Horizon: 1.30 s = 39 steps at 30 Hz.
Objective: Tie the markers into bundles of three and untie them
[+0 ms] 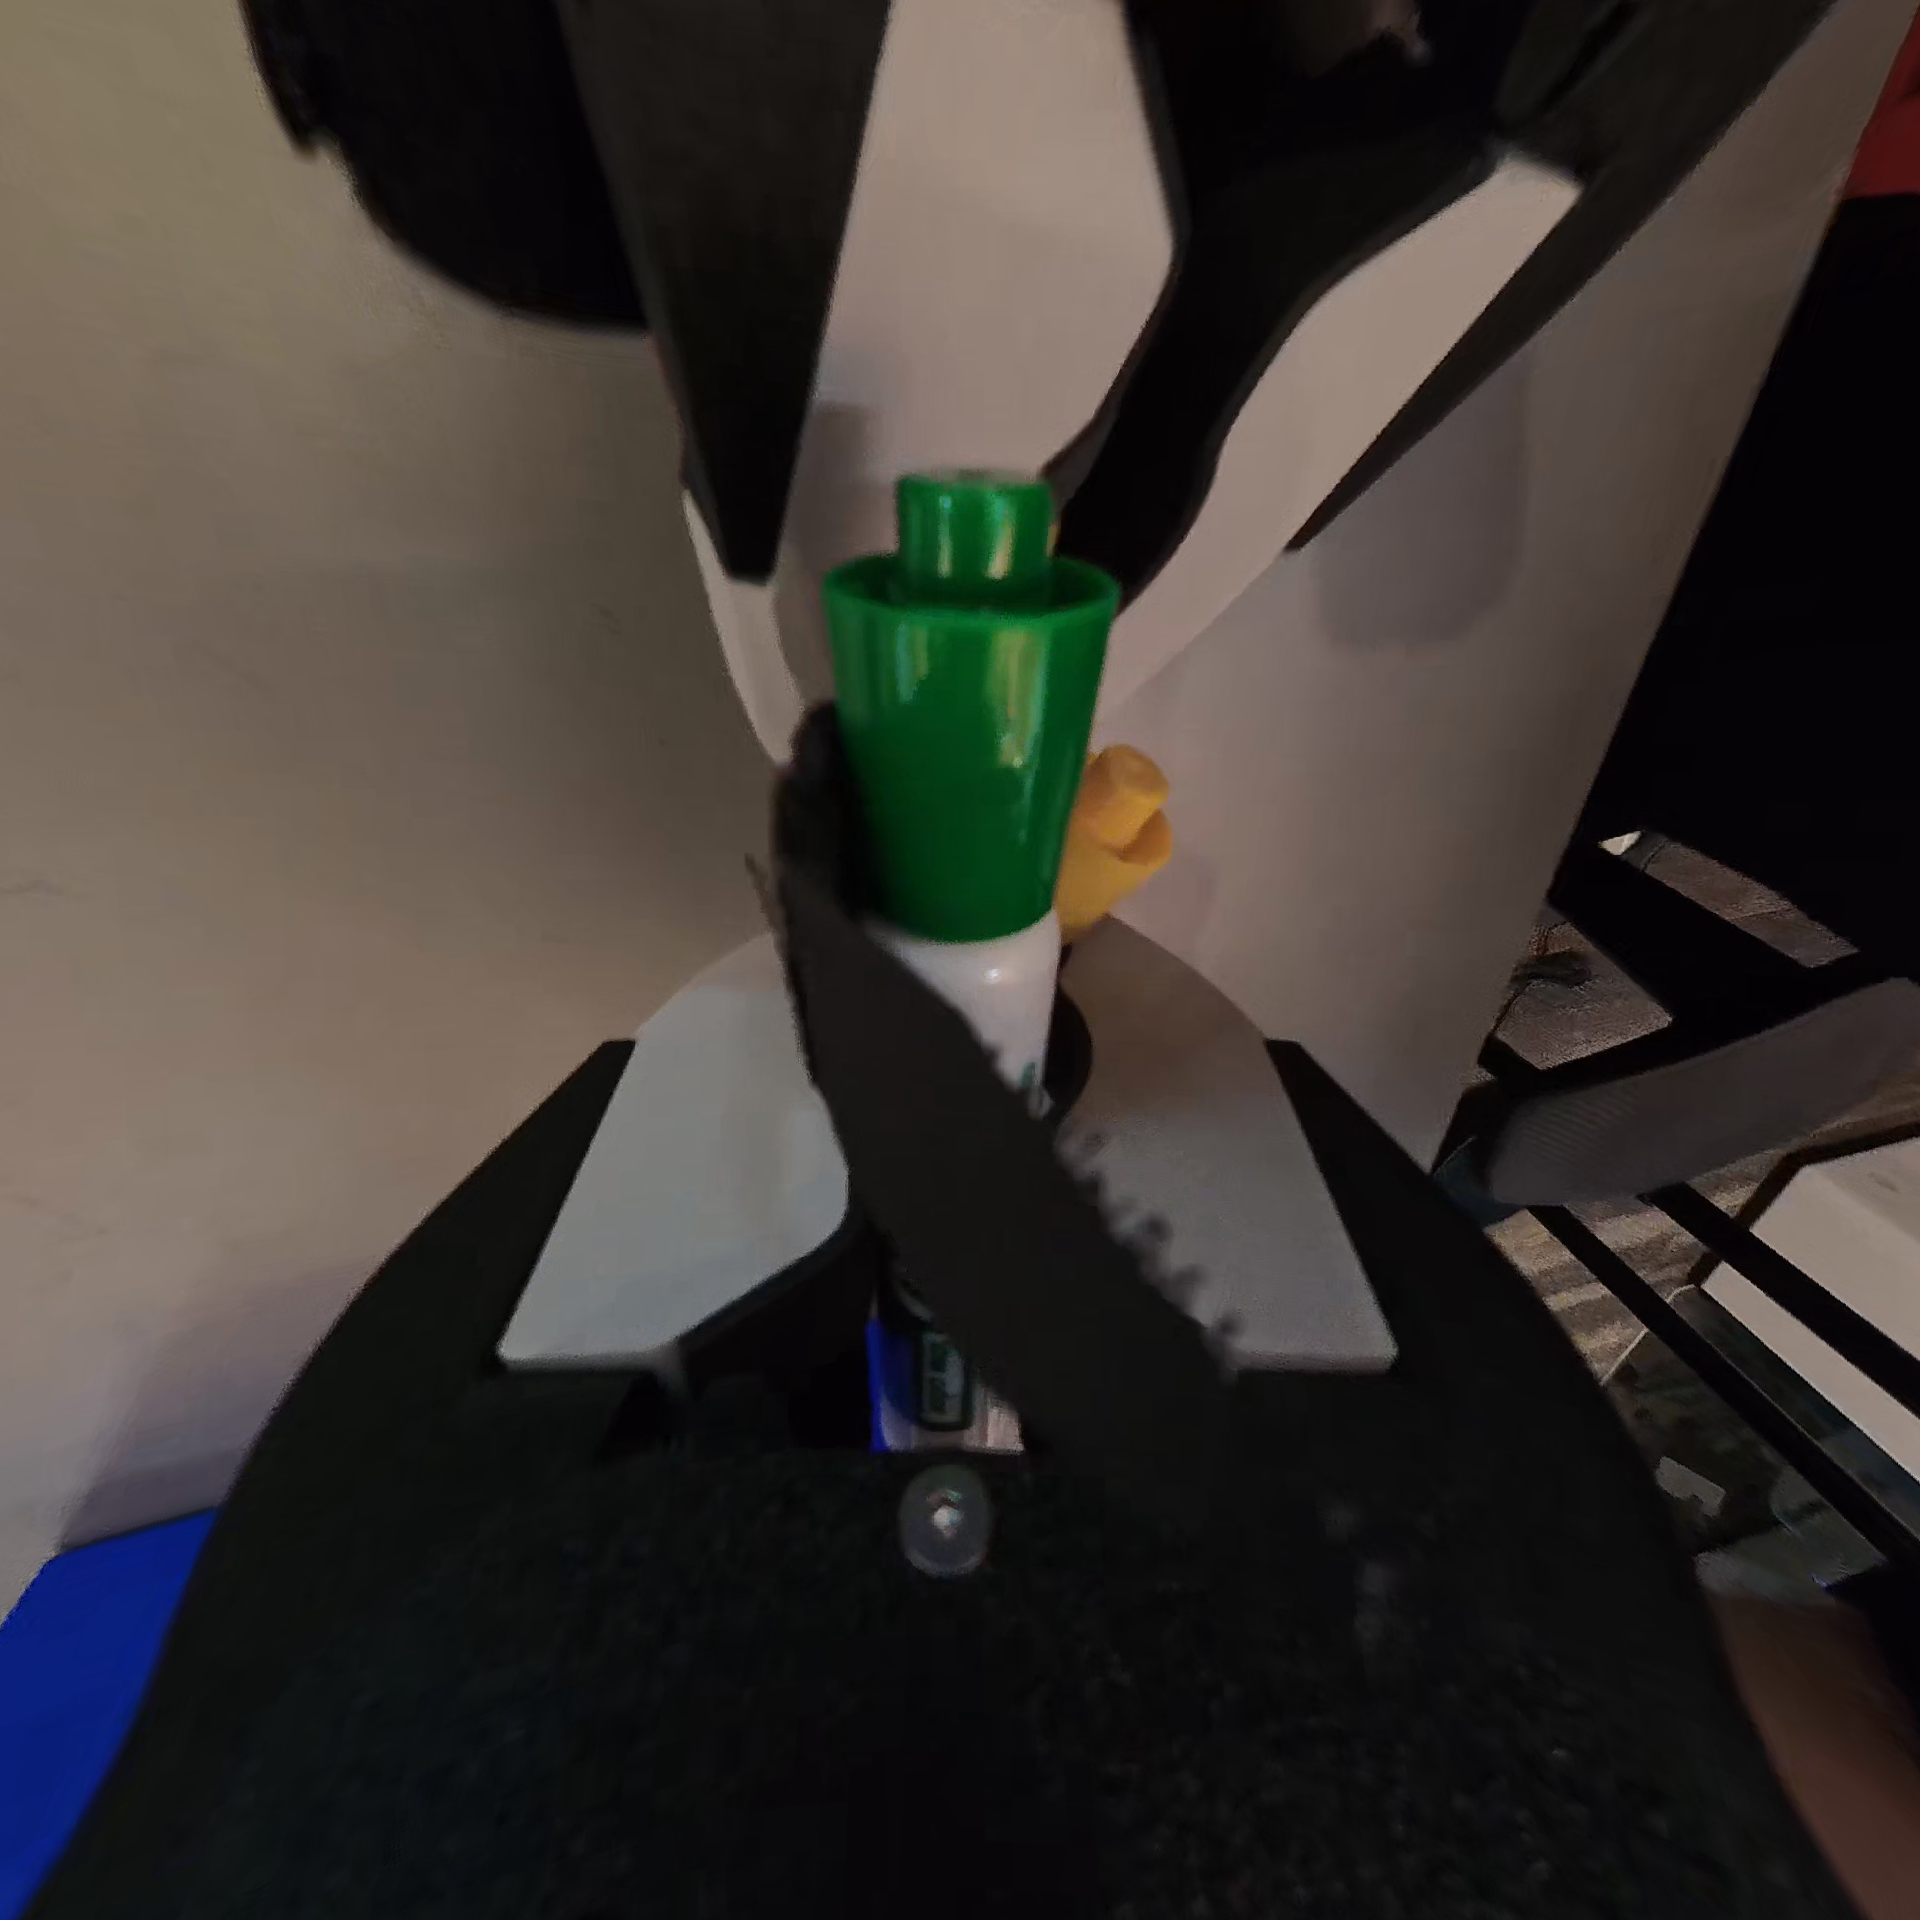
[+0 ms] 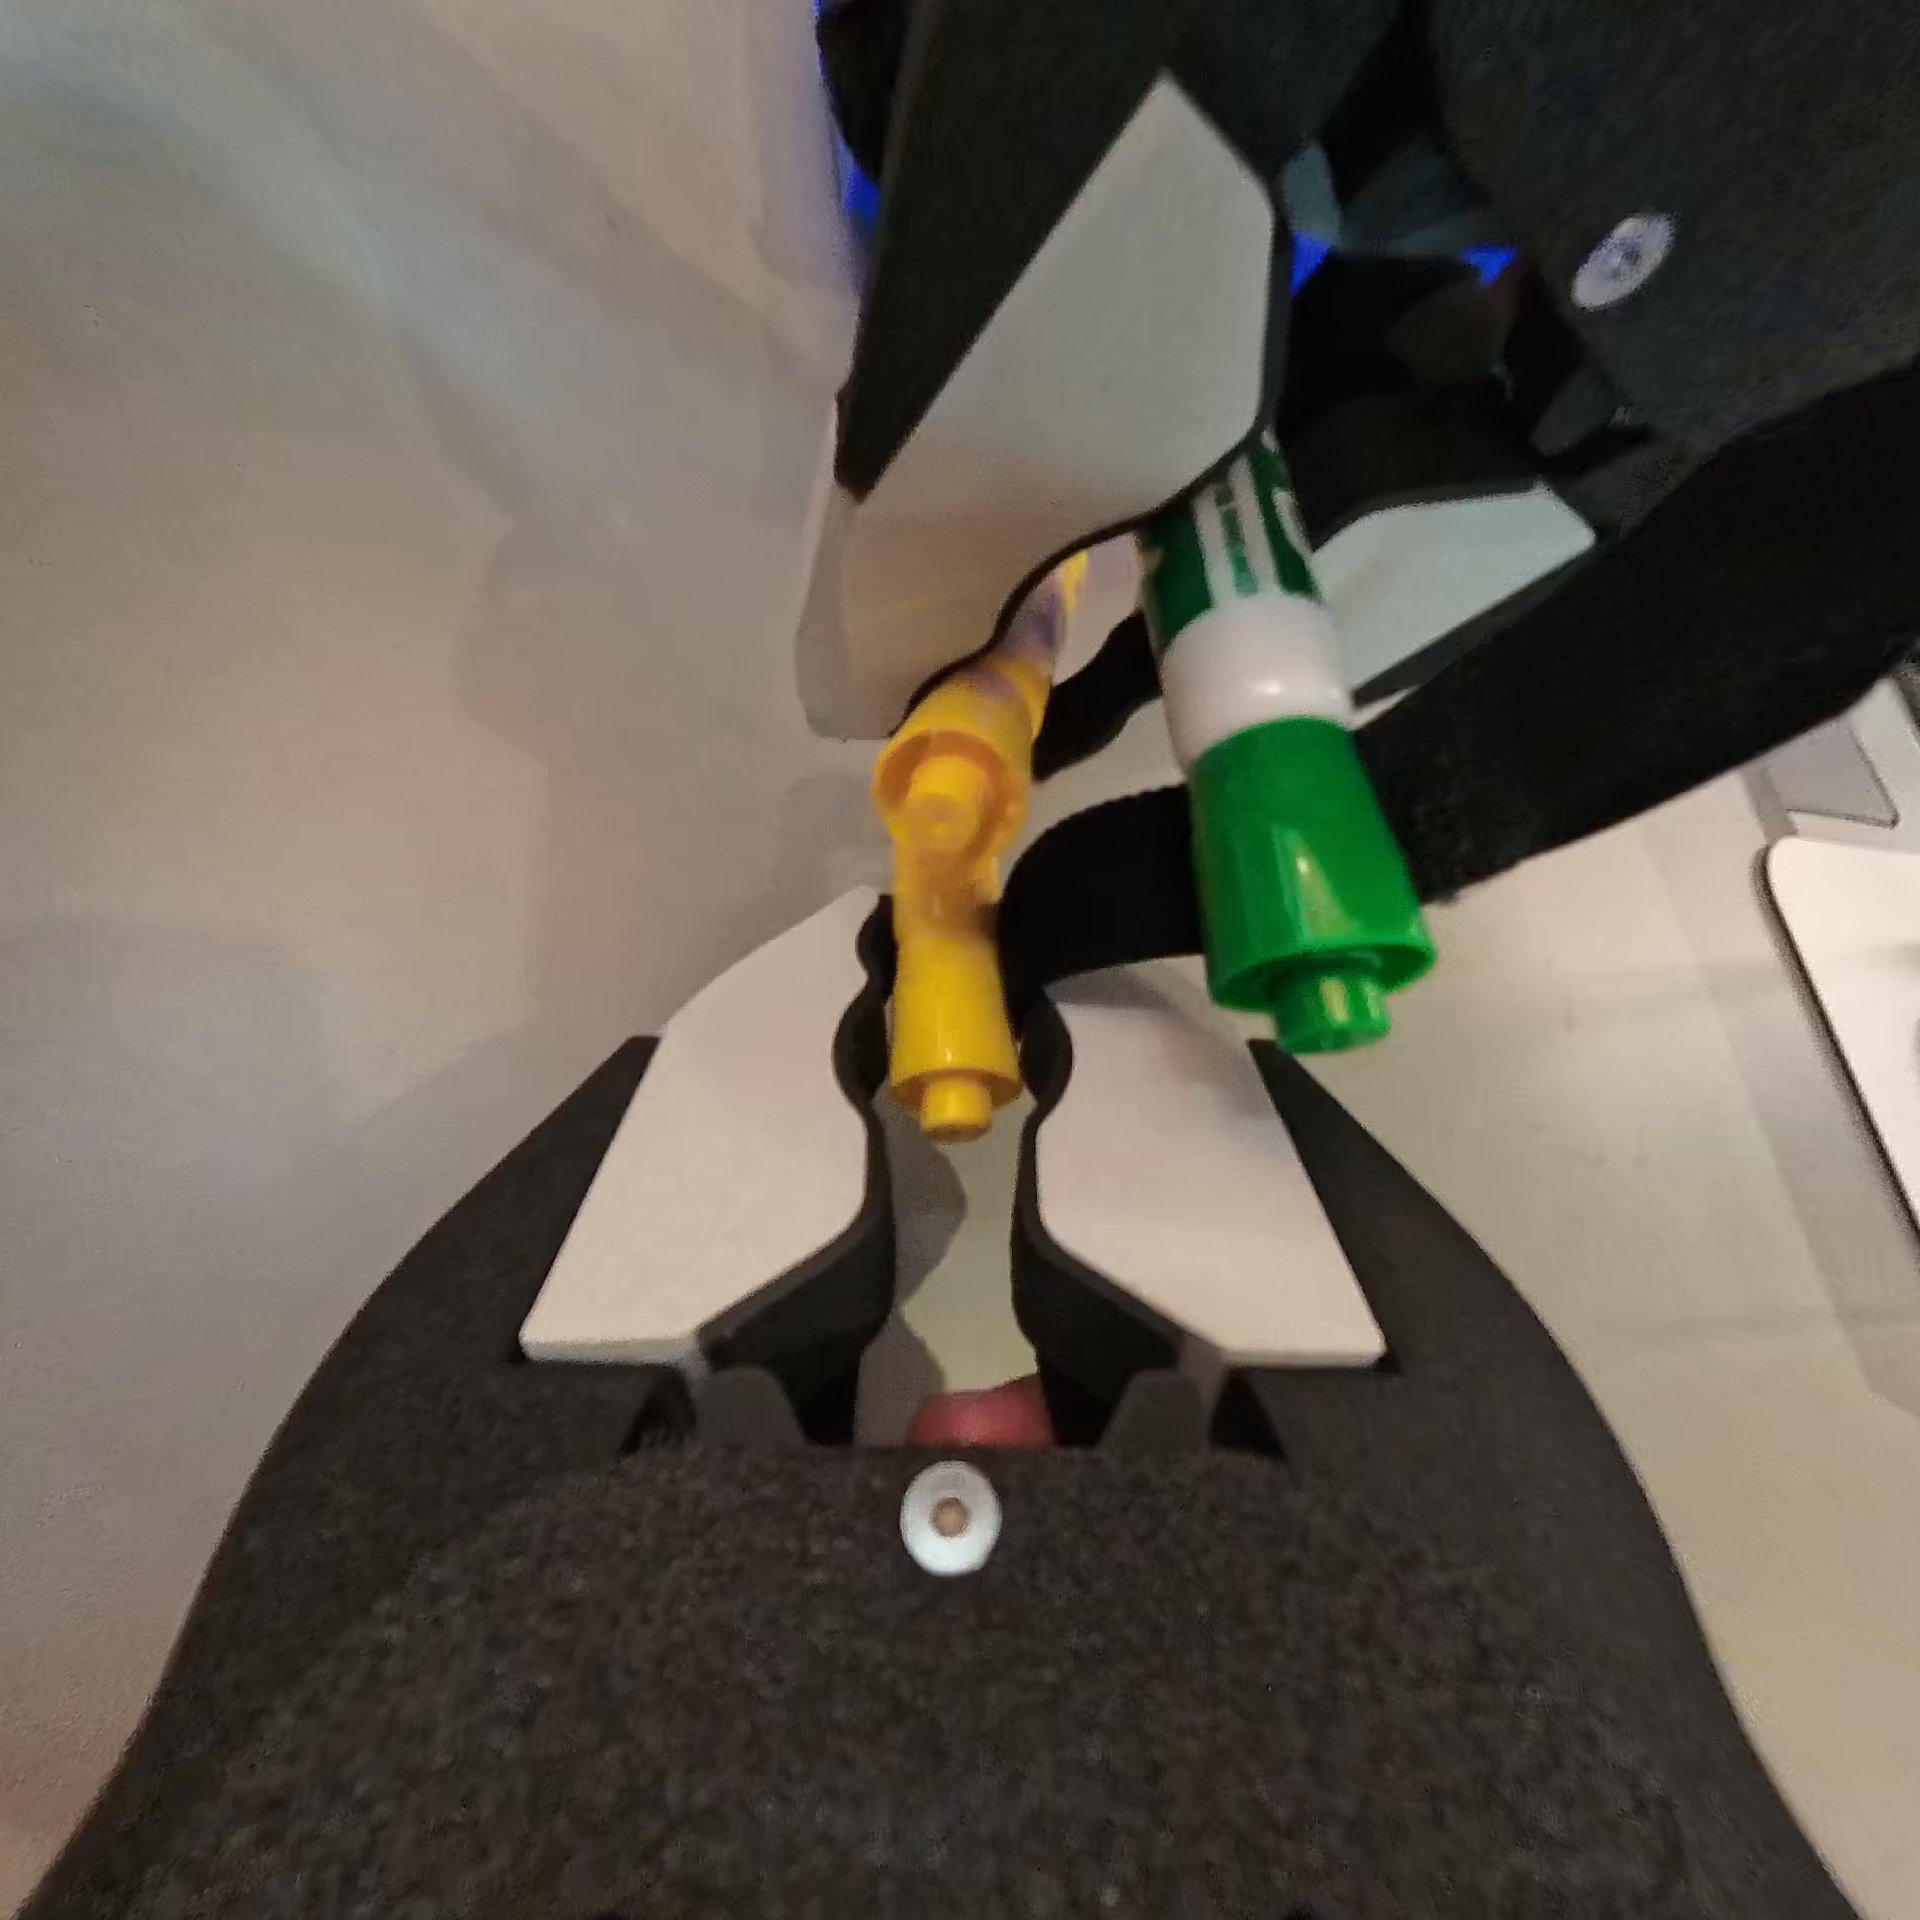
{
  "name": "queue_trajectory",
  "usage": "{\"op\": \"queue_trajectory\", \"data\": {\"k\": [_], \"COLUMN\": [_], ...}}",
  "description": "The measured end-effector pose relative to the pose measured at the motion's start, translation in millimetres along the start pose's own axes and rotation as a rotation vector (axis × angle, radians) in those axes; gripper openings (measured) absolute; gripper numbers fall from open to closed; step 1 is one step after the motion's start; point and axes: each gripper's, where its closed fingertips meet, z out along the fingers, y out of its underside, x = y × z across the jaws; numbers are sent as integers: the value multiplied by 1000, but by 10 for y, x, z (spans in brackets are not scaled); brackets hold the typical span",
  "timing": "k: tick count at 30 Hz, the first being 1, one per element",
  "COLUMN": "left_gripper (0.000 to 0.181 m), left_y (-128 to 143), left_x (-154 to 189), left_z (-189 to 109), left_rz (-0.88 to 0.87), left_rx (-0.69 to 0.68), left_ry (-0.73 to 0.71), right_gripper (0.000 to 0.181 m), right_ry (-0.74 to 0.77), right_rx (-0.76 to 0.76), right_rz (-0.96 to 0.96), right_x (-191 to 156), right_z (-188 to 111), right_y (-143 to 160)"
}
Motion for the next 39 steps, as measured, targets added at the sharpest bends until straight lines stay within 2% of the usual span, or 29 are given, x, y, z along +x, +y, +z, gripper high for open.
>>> {"op": "queue_trajectory", "data": {"k": [4,7,9,12,14,18,20,22,24,26,28,30,34,35,39], "left_gripper": [30,29,30,30,30,30,30,30,38,45,47,58,58,59,60], "left_y": [0,-44,-92,-153,-192,-270,-246,-244,-274,-290,-289,-284,-156,-108,123], "left_x": [-134,-223,-276,-408,-475,-575,-586,-574,-559,-577,-612,-604,-533,-485,-42], "left_z": [58,107,147,222,271,265,265,269,266,247,211,158,21,-22,-76], "left_rz": [-27,-48,-62,-97,-112,-80,-40,-20,-22,-36,-53,-73,-122,-138,-176], "left_rx": [1,5,13,13,17,28,-14,-40,-35,-30,-21,7,92,121,260], "left_ry": [-20,-26,-18,-29,-26,-46,-68,-74,-70,-78,-99,-103,-149,-169,-221], "right_gripper": [22,39,47,52,59,58,59,68,71,85,84,79,77,76,69], "right_ry": [-34,-39,-55,-3,28,140,121,82,79,143,226,277,365,352,116], "right_rx": [-111,-202,-210,-276,-286,-259,-237,-234,-206,-241,-284,-251,-153,-111,59], "right_rz": [101,186,250,279,296,301,329,395,435,434,411,417,451,478,560], "right_x": [51,116,129,200,213,300,284,273,298,367,401,357,195,113,-456], "right_z": [-34,-111,-182,-346,-463,-646,-684,-724,-800,-908,-1044,-1157,-1331,-1337,-1164], "right_y": [253,474,549,736,820,904,925,937,902,961,1034,995,832,756,365]}}
